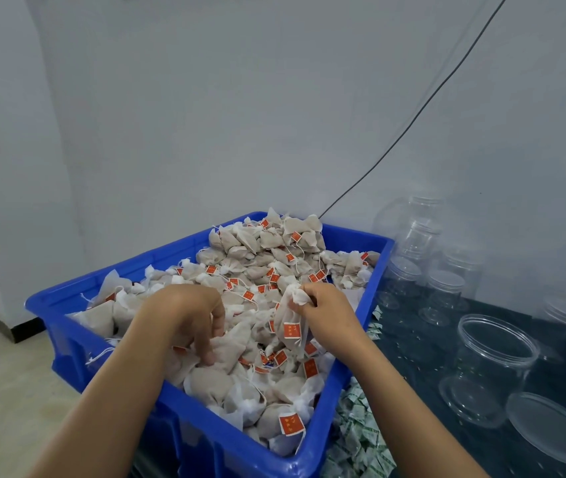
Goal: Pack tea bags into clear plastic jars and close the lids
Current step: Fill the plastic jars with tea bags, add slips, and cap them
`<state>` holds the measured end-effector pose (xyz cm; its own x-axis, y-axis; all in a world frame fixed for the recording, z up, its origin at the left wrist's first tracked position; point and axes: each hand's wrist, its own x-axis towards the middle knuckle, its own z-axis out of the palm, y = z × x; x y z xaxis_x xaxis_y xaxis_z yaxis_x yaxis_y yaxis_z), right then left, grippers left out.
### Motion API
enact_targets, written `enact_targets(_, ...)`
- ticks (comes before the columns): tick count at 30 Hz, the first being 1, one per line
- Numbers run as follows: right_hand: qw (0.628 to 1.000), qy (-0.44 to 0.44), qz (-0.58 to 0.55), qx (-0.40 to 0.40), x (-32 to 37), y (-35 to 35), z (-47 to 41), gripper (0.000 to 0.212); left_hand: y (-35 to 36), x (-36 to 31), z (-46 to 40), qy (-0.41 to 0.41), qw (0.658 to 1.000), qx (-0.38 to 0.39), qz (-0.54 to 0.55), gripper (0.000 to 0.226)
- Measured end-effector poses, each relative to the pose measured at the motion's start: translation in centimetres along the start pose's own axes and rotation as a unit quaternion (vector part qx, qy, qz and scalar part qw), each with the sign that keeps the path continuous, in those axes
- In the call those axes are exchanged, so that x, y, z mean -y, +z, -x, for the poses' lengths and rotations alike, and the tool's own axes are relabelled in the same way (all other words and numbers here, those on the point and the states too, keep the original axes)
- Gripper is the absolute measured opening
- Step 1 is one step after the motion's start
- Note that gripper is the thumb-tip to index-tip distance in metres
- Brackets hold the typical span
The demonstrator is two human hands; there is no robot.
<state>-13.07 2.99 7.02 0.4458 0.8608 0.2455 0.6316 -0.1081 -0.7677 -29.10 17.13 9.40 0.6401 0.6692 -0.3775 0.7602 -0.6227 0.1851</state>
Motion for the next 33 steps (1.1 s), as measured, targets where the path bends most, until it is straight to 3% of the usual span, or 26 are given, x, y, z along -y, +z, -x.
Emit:
enact_targets(7, 0.989, -0.044, -0.130, 0.060, -0.2, -0.5, 0.0, 0.014, 0.3, -1.6, -0.8, 0.172, 0.962, -0.165, 0.134, 0.022)
enact_targets(10, 0.988, -0.057, -0.112, 0.095, -0.1, -0.5, 0.0, 0.009, 0.8, -2.8, -1.0, 0.212, 0.930, -0.214, 0.210, 0.022)
enact_targets(14, 0.985, -0.067, -0.087, 0.130, 0.2, -0.2, 0.2, 0.005, 0.8, -3.1, -0.8, 0.246, 0.885, -0.169, 0.357, 0.031)
enact_targets(16, 0.991, -0.060, -0.041, 0.111, 0.3, 0.0, 0.3, 0.014, 0.7, -3.1, -0.6, 0.264, 0.861, -0.139, 0.412, 0.037)
enact_targets(18, 0.998, -0.038, 0.004, 0.053, 0.1, 0.2, 0.0, 0.020, 0.9, -3.2, -0.6, 0.269, 0.860, -0.186, 0.392, 0.032)
enact_targets(20, 0.999, -0.016, 0.030, -0.030, -0.1, 0.2, -0.2, 0.023, 1.0, -3.0, -0.6, 0.263, 0.895, -0.261, 0.249, 0.018)
enact_targets(21, 0.997, -0.007, 0.035, -0.071, -0.3, 0.2, -0.2, 0.024, 1.0, -2.9, -0.4, 0.269, 0.915, -0.235, 0.185, 0.012)
enact_targets(23, 0.991, 0.010, 0.031, -0.128, -0.7, 0.1, -0.2, 0.022, 1.3, -3.0, 0.0, 0.279, 0.953, -0.031, 0.110, 0.012)
enact_targets(25, 0.989, 0.021, 0.042, -0.142, -0.8, 0.2, -0.2, 0.021, 1.4, -3.3, 0.5, 0.266, 0.952, 0.152, 0.015, 0.028)
enact_targets(26, 0.989, 0.023, 0.053, -0.138, -0.9, 0.2, -0.3, 0.021, 1.3, -3.4, 0.7, 0.266, 0.945, 0.193, 0.001, 0.037)
enact_targets(30, 0.990, 0.020, 0.057, -0.130, -0.9, 0.4, -0.3, 0.023, 1.0, -3.3, 1.1, 0.259, 0.929, 0.264, 0.035, 0.088)
enact_targets(33, 0.990, 0.017, 0.051, -0.129, -1.0, 0.4, -0.4, 0.022, 1.7, -3.8, 1.0, 0.248, 0.936, 0.248, -0.007, 0.073)
